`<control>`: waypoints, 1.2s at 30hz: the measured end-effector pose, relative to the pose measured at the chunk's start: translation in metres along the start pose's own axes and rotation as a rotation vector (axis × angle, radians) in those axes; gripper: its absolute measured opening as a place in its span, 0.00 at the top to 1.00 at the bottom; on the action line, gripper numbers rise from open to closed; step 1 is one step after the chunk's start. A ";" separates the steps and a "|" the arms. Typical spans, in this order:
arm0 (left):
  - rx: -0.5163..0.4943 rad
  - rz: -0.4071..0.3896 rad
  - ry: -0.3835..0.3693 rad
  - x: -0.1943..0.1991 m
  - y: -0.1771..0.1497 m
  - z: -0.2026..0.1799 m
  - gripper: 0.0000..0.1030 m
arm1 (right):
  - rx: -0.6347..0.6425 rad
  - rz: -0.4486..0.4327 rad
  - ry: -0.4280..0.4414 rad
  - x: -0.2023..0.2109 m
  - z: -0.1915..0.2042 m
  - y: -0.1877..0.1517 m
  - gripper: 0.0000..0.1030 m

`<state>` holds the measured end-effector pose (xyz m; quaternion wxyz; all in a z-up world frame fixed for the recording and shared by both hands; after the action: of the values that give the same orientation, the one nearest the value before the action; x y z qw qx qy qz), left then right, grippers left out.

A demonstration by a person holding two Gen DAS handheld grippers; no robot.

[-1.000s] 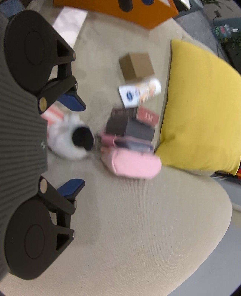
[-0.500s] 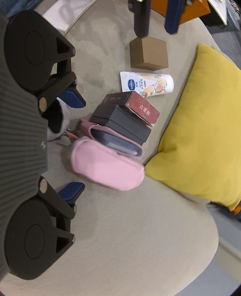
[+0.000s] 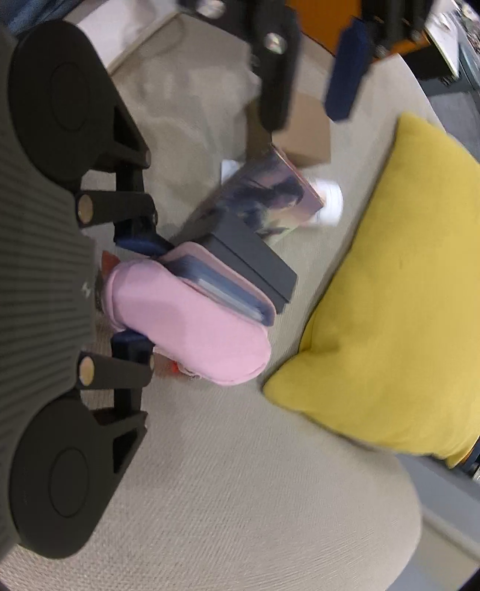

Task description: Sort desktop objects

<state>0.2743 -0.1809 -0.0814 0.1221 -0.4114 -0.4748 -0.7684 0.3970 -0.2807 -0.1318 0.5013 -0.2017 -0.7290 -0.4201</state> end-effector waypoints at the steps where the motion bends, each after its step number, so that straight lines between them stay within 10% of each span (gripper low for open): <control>1: -0.002 0.001 0.004 0.002 -0.002 0.002 0.63 | 0.011 -0.002 0.010 0.001 0.006 0.000 0.62; 13: -0.030 0.024 0.017 0.034 -0.036 0.017 0.63 | 0.316 -0.042 0.028 0.024 0.109 -0.017 0.61; 19: -0.065 0.037 -0.003 0.044 -0.051 0.012 0.63 | 0.456 -0.009 0.069 0.023 0.150 -0.033 0.31; 28: -0.087 0.069 -0.085 0.034 -0.049 0.005 0.63 | 0.166 0.043 0.162 0.054 0.108 -0.047 0.26; 36: -0.079 0.176 -0.169 -0.009 -0.046 -0.010 0.63 | 0.016 0.123 0.150 0.031 0.081 -0.055 0.55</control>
<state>0.2479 -0.1674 -0.1189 0.1323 -0.5192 -0.4149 -0.7353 0.2992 -0.2494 -0.1378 0.5809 -0.2103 -0.6790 -0.3967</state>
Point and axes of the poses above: each gripper's, at about its wrist camera, not at the fingertips, and x roughly against the way its jaws point, z to its left, y to its top, the point moved 6 cm from there along -x, roughly the way its jaws point, and after that the axes turned 5 degrees about y, right-handed, at the moved point
